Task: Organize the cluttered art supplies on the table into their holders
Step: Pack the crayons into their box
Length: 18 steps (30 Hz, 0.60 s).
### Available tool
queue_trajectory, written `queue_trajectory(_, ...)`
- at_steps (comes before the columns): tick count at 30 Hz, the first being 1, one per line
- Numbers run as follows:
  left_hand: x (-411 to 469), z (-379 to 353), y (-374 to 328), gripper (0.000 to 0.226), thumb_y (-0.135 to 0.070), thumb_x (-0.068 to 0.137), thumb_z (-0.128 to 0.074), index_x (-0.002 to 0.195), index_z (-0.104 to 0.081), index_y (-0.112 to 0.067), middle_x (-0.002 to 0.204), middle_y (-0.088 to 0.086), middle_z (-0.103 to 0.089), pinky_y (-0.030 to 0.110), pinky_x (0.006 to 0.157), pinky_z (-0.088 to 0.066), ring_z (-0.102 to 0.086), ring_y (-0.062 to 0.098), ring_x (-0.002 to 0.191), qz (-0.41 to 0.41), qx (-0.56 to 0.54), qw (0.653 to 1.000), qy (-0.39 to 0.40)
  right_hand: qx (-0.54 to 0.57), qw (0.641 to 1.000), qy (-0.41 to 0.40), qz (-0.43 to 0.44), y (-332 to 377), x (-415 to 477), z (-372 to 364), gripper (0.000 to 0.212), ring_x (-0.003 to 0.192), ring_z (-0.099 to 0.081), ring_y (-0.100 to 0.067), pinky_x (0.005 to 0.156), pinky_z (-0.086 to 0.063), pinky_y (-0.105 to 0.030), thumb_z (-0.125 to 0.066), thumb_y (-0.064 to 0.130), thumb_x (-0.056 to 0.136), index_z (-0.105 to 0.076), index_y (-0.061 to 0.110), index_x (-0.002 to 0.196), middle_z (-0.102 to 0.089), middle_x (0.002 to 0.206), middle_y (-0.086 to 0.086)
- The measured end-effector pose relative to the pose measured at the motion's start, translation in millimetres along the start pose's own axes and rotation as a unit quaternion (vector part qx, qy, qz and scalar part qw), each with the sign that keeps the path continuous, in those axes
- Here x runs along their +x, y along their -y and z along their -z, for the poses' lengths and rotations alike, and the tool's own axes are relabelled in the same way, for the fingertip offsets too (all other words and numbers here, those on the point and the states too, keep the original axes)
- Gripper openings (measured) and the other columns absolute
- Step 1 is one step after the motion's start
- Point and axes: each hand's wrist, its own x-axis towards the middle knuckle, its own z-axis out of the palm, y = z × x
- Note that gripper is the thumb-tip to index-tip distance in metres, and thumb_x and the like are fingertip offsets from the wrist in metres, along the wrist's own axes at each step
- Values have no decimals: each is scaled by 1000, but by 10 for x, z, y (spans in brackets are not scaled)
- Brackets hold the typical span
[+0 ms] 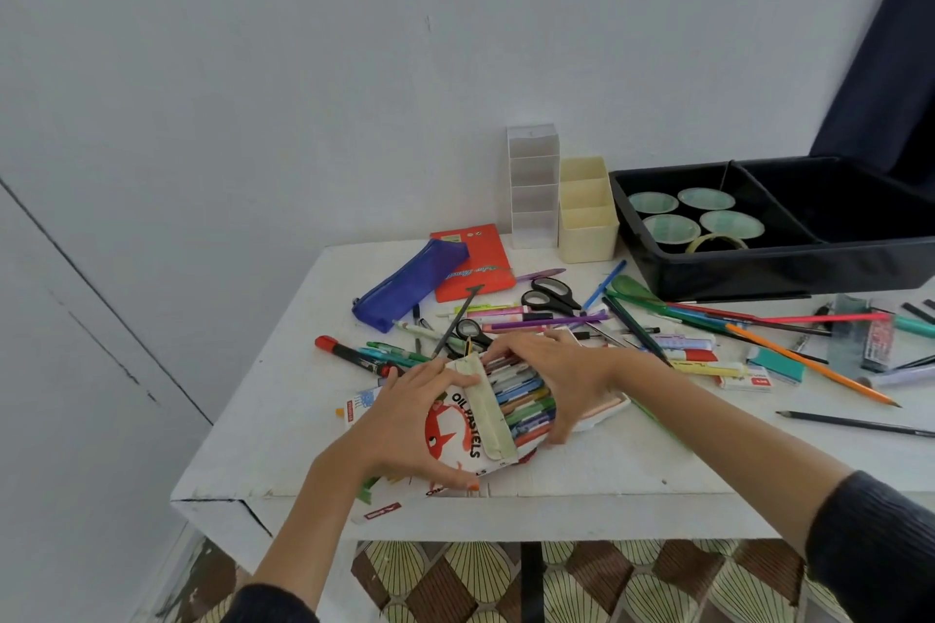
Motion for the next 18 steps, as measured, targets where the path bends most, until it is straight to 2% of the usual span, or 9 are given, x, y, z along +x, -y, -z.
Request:
queue_trajectory(4, 73, -36, -12, 100, -69, 59, -71, 139, -15, -48, 157, -10, -1, 44, 116, 2, 0, 14, 144, 20, 32, 999, 6, 51, 998, -29, -21, -37, 55, -83, 97, 119, -35, -6, 113, -12, -45, -86, 42, 55, -22, 35, 128, -38, 129, 14)
queue_trajectory(7, 132, -63, -30, 101, -72, 59, -69, 140, -15, -47, 157, -7, -3, 46, 117, -1, -1, 18, 144, 26, 50, 998, 5, 76, 996, -29, -23, -1, 82, -131, 93, 120, -33, -6, 113, -8, -47, -86, 38, 55, -25, 35, 125, -36, 128, 15)
queue_trajectory(10, 195, -143, -41, 104, -76, 56, -67, 141, -16, -44, 157, -5, -5, 48, 116, 2, -2, 19, 144, 27, 78, 997, -4, 55, 998, -37, -4, 42, 127, -215, 96, 125, -31, -10, 113, -10, -51, -87, 38, 55, -24, 33, 127, -34, 132, 11)
queue_trajectory(12, 214, -180, -39, 105, -77, 56, -66, 142, -16, -43, 157, -4, -3, 47, 115, 4, -1, 19, 144, 27, 96, 995, -7, 21, 999, -28, -2, 60, 101, -234, 112, 137, -20, -13, 115, 0, -54, -86, 44, 55, -13, 33, 139, -25, 145, 8)
queue_trajectory(14, 216, -192, -37, 103, -76, 57, -66, 141, -15, -46, 158, -3, -2, 47, 115, 5, 1, 19, 145, 24, 98, 995, -12, 16, 1000, -9, -23, 40, 21, -194, 124, 142, -1, -12, 113, 13, -49, -83, 51, 57, 2, 35, 146, -6, 155, 9)
queue_trajectory(16, 214, -190, -34, 102, -76, 57, -66, 140, -14, -47, 158, -2, -2, 47, 116, 5, 1, 19, 145, 23, 97, 995, -11, 59, 995, -61, -57, -9, -60, -164, 110, 142, -1, -12, 113, 4, -44, -77, 50, 67, -5, 33, 148, -3, 156, 7)
queue_trajectory(18, 213, -193, -34, 102, -76, 58, -65, 141, -14, -47, 158, -3, -2, 47, 117, 5, 1, 19, 145, 25, 95, 995, -10, 102, 958, -209, -170, -94, -124, -188, 70, 138, -21, -21, 112, -20, -38, -66, 34, 84, -31, 23, 143, -25, 149, -5)
